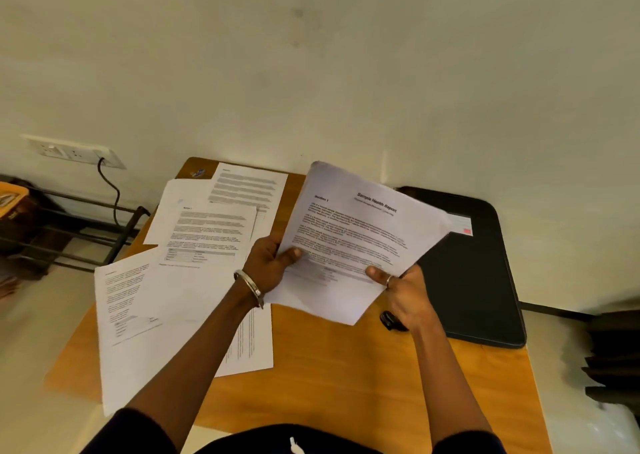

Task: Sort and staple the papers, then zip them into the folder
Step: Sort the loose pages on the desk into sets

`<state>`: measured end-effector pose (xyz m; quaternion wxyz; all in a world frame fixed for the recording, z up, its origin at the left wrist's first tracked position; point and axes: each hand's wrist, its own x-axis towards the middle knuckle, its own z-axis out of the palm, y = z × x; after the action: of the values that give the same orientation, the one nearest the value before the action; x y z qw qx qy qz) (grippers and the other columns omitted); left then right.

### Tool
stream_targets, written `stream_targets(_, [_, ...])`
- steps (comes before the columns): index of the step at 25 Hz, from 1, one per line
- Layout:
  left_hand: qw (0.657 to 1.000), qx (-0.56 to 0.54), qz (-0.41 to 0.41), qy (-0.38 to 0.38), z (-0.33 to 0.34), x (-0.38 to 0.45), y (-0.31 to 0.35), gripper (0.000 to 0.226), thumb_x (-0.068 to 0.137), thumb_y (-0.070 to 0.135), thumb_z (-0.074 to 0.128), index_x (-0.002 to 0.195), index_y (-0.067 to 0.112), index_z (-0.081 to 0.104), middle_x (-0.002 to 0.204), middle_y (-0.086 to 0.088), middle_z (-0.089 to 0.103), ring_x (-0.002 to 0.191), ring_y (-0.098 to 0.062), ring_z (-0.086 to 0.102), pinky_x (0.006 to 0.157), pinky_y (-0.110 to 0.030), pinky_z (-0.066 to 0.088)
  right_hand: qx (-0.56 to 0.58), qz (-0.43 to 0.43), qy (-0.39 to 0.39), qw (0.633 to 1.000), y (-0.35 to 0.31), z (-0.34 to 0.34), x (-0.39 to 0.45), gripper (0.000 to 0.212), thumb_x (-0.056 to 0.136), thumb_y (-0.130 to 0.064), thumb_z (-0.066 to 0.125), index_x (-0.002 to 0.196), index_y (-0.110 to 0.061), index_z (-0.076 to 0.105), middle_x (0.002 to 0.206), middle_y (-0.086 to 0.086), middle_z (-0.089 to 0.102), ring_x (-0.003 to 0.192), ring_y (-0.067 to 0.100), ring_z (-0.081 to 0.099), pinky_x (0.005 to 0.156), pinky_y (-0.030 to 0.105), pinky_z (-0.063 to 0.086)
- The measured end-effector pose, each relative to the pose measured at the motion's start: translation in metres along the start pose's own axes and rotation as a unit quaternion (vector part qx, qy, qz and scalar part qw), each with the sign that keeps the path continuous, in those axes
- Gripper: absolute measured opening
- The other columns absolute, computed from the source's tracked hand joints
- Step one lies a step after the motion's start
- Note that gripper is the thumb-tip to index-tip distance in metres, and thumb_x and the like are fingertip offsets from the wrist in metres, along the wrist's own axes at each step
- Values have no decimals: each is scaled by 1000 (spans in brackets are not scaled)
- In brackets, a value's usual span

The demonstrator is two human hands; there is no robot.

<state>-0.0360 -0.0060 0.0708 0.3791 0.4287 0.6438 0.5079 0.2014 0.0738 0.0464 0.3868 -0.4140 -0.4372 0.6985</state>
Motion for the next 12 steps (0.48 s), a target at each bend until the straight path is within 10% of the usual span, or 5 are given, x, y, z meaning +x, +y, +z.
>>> stream_targets(4, [995,-27,-1,96,12,0,3,33,86,-9,55,117,-1,58,110,-8,63,95,-17,59,83,-19,53,-117,-52,68,989,-15,19,2,37,85,-5,68,120,-13,61,112,0,69,104,14,65,84,33,57])
stream_targets(8, [989,10,-43,142,21,-1,-15,28,86,-2,58,114,-2,61,108,-14,65,97,-26,59,91,-44,50,-156,-84,101,979,-3,27,-2,42,89,-10,64,130,-14,53,116,-2,64,108,13,62,79,22,55])
stream_targets(12, [977,35,-98,186,36,-7,-25,39,91,4,54,129,2,50,120,-15,61,109,-31,56,94,-39,45,-219,-54,111,968,15,33,-9,39,94,-10,56,132,-16,49,118,-6,58,113,13,55,75,13,50])
